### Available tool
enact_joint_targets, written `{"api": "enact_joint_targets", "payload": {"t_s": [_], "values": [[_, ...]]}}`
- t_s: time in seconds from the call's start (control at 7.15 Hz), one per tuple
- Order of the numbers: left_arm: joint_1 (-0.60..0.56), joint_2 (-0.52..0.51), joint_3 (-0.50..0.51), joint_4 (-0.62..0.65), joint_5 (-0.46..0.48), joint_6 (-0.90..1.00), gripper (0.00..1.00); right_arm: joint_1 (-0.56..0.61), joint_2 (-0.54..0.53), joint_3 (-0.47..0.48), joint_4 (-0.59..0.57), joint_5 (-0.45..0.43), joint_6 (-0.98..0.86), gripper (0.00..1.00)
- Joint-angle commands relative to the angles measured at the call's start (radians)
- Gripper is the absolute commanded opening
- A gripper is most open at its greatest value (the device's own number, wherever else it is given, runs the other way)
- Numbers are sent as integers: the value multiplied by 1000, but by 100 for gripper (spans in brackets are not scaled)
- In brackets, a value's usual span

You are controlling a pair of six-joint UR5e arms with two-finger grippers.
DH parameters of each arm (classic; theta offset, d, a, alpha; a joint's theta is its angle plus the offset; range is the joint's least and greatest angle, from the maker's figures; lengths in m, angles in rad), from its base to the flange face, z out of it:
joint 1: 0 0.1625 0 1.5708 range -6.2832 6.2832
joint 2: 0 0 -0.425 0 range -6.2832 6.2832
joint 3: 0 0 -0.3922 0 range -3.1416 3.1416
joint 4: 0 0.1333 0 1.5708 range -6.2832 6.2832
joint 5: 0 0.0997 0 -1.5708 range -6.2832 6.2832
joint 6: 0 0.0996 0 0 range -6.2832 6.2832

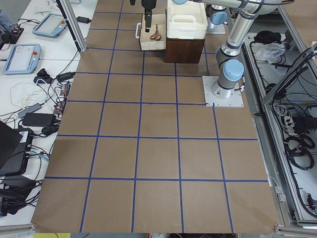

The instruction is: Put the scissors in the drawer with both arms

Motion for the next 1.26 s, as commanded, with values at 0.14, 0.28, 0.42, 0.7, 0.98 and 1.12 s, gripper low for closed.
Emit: {"api": "enact_joint_targets", "payload": {"t_s": [0.14,0.28,0.42,0.7,0.98,1.12], "values": [[0,16,-97,188,1,91,100,-1,-1,1,0,-1,0,100],[-2,22,-97,185,15,88,100,0,-1,1,0,1,0,100],[-2,22,-97,179,9,89,100,-3,-1,1,-2,1,0,100],[-2,22,-100,171,9,91,100,-1,-1,1,-2,2,1,100],[-2,23,-102,171,7,92,100,-3,-1,1,-11,3,0,100],[-3,25,-108,171,6,91,100,-3,-1,1,-8,3,0,100]]}}
